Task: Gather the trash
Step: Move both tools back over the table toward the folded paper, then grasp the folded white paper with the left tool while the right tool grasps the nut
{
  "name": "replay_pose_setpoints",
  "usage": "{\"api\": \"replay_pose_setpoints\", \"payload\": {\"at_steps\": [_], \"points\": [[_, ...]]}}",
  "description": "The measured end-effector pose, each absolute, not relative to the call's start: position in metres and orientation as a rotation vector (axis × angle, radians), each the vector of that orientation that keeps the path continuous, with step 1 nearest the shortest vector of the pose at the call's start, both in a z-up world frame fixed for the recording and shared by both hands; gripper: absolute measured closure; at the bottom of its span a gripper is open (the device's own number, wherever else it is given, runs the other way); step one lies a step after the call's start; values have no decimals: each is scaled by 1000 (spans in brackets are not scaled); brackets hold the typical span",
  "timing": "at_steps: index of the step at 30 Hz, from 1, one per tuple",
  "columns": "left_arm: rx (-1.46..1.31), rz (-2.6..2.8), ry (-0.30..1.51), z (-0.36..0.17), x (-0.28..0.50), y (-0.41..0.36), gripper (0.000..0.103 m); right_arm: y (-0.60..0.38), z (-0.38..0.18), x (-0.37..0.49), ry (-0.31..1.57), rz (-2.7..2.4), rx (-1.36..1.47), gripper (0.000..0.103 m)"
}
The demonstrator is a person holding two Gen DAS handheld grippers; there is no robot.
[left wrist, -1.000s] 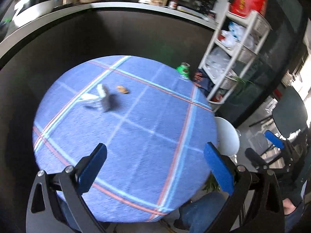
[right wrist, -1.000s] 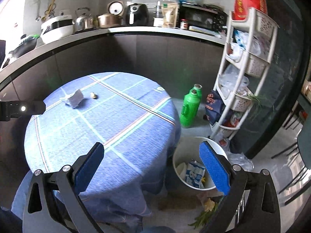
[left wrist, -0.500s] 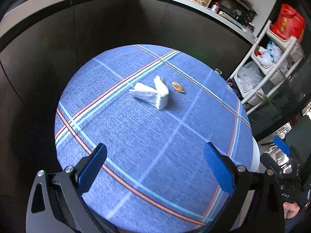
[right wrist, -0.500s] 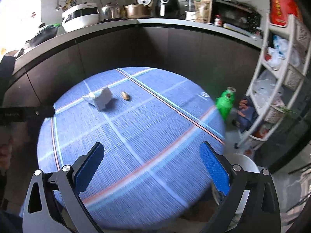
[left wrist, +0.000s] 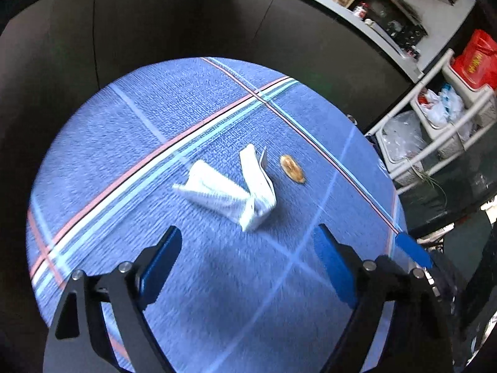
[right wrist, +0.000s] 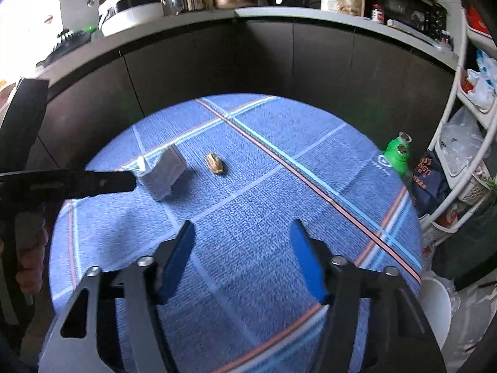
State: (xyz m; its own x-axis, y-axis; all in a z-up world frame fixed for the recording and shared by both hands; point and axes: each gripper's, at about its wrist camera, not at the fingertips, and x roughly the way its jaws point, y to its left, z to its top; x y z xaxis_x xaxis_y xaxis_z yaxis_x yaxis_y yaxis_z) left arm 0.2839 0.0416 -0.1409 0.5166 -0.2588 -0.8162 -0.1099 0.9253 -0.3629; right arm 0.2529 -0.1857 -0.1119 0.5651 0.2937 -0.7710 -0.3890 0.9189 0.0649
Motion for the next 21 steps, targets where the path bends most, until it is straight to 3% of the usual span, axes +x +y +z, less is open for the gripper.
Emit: {"api": "replay_pose_setpoints", "payload": {"at_steps": [5,11,13,16,21], "points": [[-402,-63,1048,-156,309,41,29,-176,-127,279,911,447,-129,62],[-370,-54,1063,-167,326,46,59,-151,-134,309,918,514,-138,63],[-368,-81,1065,-168,328,48,77,-140,-138,321,926,533,-140,66],[-360,-113,1066,-167,328,50,85,-127,-144,335,938,545,-153,70],[-360,-142,1068,-166,321,55,87,-111,-151,350,940,559,-173,74]]}}
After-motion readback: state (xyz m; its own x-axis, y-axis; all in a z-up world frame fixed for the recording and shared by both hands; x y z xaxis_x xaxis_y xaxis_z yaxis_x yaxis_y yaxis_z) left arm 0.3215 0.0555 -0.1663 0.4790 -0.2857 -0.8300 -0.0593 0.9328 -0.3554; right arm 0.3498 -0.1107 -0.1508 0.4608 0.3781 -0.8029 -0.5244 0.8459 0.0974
